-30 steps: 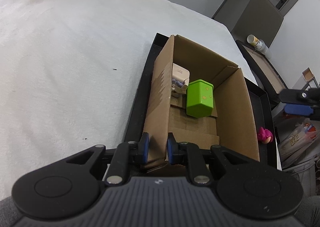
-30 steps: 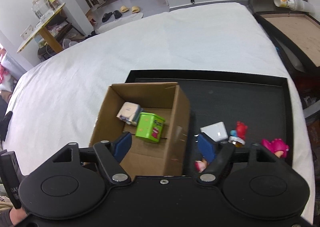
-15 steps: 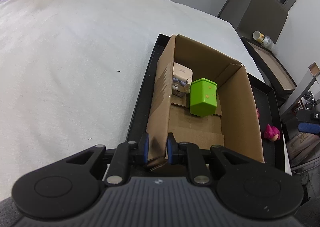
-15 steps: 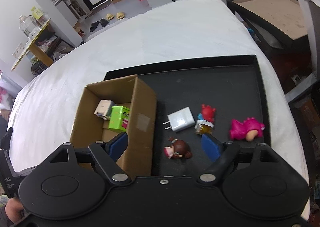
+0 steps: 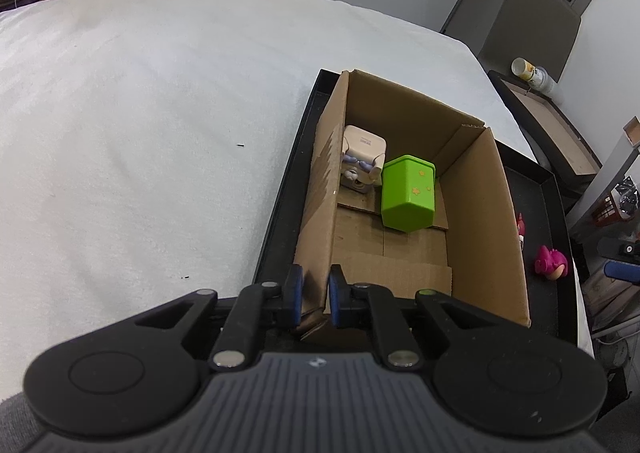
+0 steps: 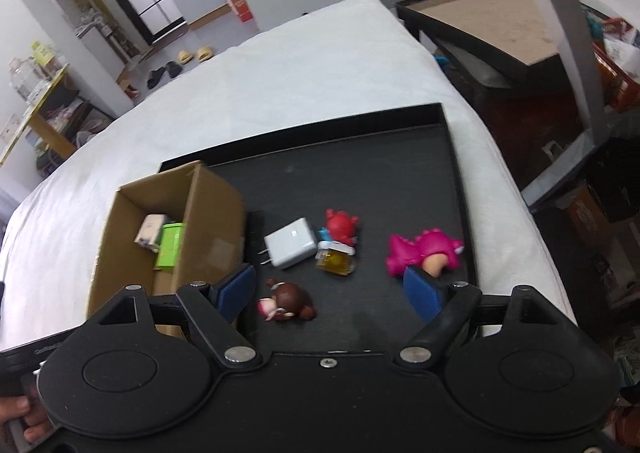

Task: Organize rigid objects
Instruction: 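Withdraw the right gripper from the box toward the pink dinosaur figure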

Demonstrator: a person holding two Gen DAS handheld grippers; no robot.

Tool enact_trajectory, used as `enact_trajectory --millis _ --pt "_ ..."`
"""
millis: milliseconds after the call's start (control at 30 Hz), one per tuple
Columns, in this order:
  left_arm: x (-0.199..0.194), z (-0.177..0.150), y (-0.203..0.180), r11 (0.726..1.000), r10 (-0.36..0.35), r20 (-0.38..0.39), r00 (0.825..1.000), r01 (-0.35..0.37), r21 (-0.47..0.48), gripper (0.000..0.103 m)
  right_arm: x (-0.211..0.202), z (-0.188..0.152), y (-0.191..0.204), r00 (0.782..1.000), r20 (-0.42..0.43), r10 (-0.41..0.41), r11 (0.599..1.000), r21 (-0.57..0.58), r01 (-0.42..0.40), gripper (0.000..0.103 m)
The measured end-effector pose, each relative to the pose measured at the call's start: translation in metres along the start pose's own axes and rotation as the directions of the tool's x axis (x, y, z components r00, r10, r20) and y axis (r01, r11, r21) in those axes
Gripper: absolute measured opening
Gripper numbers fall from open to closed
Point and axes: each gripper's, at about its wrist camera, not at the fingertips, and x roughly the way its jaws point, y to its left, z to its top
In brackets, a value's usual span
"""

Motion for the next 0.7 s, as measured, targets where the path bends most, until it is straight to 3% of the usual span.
enact_trajectory --millis 467,700 --pt "0.002 -0.001 -0.001 1.0 0.014 0.002 1.0 -0.015 0.004 0.012 0.009 0.0 -0.049 0.997 0.061 -0.043 0.983 0.178 0.031 0.081" --pt "0.002 -0.003 -0.006 0.999 0.013 0.006 1.0 -0.013 0.035 0.012 0.022 0.004 -0.063 0.999 0.039 -0.028 0.975 0.22 0.019 0.08"
